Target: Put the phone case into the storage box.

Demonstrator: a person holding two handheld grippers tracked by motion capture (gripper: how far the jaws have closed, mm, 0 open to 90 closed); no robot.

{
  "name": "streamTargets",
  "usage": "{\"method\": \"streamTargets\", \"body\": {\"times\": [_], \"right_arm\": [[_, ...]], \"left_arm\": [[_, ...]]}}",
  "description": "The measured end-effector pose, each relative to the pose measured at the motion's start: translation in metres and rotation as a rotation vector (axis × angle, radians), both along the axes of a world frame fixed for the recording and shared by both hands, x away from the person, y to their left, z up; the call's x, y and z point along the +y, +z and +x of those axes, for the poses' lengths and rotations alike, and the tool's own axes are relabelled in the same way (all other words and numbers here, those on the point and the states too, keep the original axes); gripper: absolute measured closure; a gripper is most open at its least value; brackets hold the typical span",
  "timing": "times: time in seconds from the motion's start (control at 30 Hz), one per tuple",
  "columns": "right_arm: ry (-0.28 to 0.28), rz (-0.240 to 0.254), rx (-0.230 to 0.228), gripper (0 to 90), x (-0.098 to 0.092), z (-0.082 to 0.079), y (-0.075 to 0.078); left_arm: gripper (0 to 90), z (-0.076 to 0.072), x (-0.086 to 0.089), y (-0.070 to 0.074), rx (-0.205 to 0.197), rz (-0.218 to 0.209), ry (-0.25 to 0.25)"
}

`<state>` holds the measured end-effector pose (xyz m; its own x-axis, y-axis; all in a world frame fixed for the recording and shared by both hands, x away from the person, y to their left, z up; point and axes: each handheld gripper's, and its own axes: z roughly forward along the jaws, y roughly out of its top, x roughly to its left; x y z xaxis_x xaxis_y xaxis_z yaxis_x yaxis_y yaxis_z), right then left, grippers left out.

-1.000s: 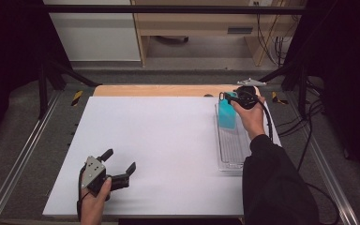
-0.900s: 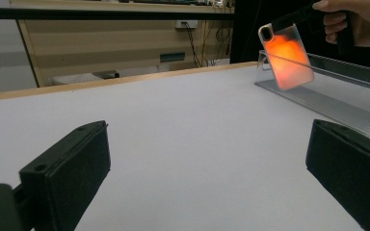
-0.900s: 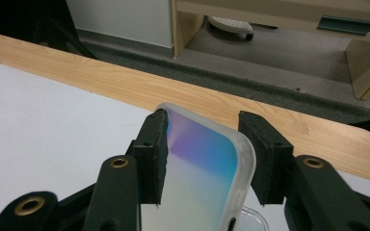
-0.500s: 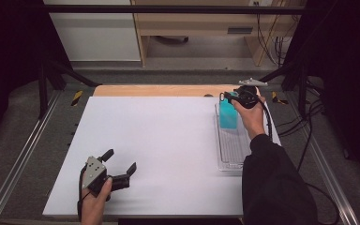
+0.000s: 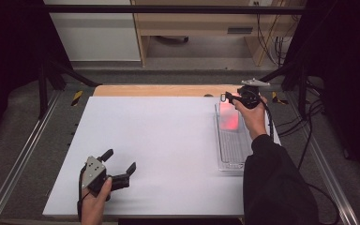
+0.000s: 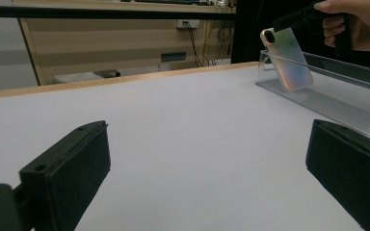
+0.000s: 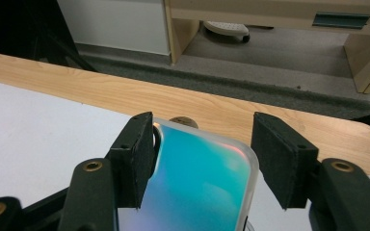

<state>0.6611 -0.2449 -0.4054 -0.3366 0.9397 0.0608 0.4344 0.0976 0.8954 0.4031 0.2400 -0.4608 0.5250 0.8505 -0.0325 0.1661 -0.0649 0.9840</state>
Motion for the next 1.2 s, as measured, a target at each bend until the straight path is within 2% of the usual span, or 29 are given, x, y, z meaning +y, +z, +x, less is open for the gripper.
{"method": "streamTargets", "body": {"times": [0.23,0.47,0.7,0.97,1.07,1.2], "right_arm": [[-0.019,0.002,-0.014,35.7,0.001,0.000,0.002],[-0.033,0.003,-0.008,26.7,0.002,-0.001,0.003],[-0.041,-0.032,0.005,15.5,0.005,-0.006,0.008],[-0.026,-0.028,0.045,9.7,0.008,-0.015,0.019],[-0.013,-0.041,0.067,8.5,0.013,-0.020,0.023],[0.009,-0.017,0.089,6.8,0.020,-0.027,0.031]], "left_arm": [[1.3,0.000,0.000,0.000,-0.001,-0.003,0.001],[1.3,0.000,0.000,0.000,-0.002,-0.002,0.001],[1.2,0.000,0.000,0.000,-0.001,0.002,0.001],[1.1,0.001,0.000,0.000,-0.003,0.003,0.004],[1.1,0.001,0.001,0.000,-0.004,0.004,0.006],[1.1,0.002,0.001,0.000,-0.001,0.007,0.010]]}}
